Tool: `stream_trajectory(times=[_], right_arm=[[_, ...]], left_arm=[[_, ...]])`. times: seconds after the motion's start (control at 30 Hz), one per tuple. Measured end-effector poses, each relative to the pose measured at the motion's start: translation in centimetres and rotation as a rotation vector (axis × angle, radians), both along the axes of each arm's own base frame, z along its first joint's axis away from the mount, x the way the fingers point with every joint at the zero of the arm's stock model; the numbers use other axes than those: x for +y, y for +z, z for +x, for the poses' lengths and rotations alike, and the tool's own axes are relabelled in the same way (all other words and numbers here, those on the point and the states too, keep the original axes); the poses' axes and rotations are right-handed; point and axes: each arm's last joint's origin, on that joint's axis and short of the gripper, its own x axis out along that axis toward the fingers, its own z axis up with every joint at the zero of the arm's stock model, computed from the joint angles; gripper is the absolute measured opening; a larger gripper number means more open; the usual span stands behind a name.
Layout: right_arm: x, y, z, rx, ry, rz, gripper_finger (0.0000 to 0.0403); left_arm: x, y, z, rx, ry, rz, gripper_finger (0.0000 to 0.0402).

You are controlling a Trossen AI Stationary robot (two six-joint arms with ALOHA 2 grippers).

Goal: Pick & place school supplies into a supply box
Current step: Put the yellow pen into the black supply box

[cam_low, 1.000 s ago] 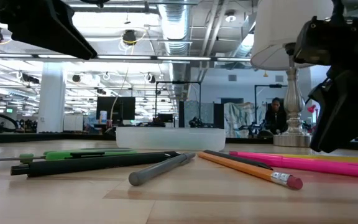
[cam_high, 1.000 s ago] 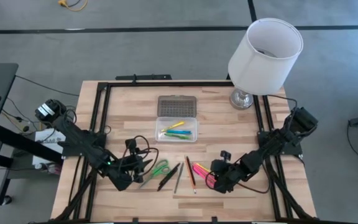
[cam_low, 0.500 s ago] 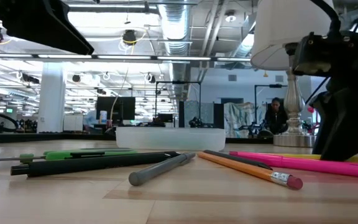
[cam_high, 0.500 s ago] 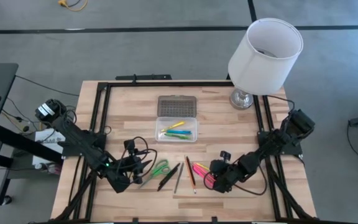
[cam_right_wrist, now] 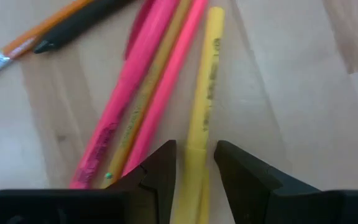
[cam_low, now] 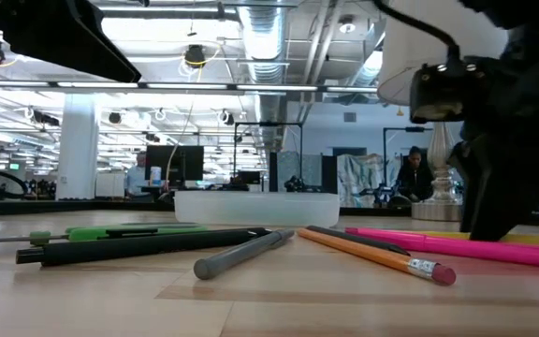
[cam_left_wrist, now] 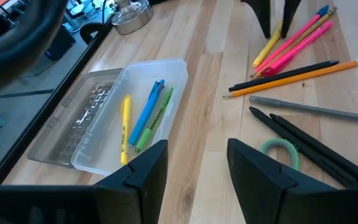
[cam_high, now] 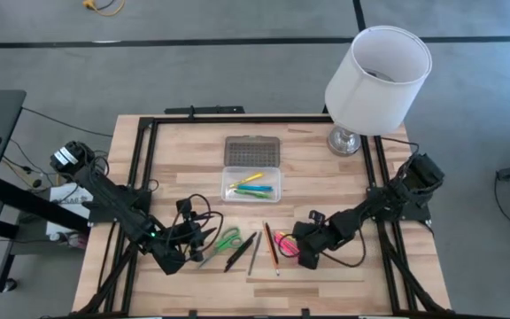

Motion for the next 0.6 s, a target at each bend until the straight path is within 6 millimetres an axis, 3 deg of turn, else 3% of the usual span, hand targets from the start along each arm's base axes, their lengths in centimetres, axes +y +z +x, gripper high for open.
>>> stream_trajectory(times=[0.27, 0.6], right_arm=[[-1.5, 0.2, 0.7, 0.062, -0.013, 0.056, 0.0105], [-1.9, 0.2, 0.7, 0.080, -0.002, 0.059, 0.0036]], left_arm=[[0.1, -1.2, -0.7, 0.010, -0.005, 0.001, 0.0162], [0.2, -1.2, -0.7, 0.009, -0.001, 0.005, 0.0162]])
